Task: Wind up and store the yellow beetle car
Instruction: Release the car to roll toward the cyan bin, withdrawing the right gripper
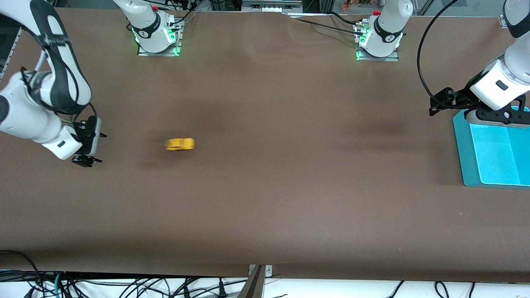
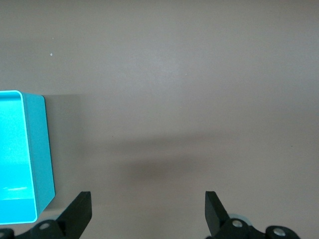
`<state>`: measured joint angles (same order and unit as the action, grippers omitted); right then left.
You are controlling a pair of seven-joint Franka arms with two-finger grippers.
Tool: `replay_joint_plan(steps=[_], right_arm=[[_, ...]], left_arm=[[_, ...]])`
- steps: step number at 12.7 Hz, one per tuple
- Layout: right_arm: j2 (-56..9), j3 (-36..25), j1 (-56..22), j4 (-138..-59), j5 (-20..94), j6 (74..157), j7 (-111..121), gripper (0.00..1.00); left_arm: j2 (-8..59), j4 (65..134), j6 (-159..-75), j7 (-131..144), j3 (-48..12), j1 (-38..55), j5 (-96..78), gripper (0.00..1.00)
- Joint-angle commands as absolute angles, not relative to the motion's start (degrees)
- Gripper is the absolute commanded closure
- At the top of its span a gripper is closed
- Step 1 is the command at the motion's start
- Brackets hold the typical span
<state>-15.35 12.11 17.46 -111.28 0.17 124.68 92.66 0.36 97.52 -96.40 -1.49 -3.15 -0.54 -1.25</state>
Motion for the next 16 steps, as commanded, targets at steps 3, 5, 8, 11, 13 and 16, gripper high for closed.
replay_joint_plan(steps=[3,5,8,11,13,16], right_arm=[[-5.5,14.4,17.8,-109.1,-0.4,115.8,77.8,0.0],[-3.3,14.9,17.8,-106.8,-0.3,111.3,68.3,0.0],[-1.9,15.1,17.8,-104.6,0.6,106.4,52.2,0.0],[0.6,15.3,17.8,-104.2,1.1,104.1,35.4,0.0],[1.4,15.6,17.8,-103.2,1.1,101.1,25.4,0.0],[2.3,15.8,17.5,-101.5,1.0,98.4,19.1,0.0]], left_arm=[[0.9,96.1,-95.1,-1.5,-2.7,-0.2,-0.2,0.0],[1.0,96.2,-95.0,-1.4,-2.7,-0.1,-0.2,0.0],[1.5,96.2,-93.8,-1.4,-2.7,0.0,-0.2,0.0],[2.1,97.3,-92.3,-1.6,-3.0,0.0,-0.1,0.0],[2.0,98.5,-91.8,-1.7,-3.0,-0.6,-0.1,0.0],[2.0,99.8,-92.0,-5.5,-2.8,-1.4,0.8,0.0]])
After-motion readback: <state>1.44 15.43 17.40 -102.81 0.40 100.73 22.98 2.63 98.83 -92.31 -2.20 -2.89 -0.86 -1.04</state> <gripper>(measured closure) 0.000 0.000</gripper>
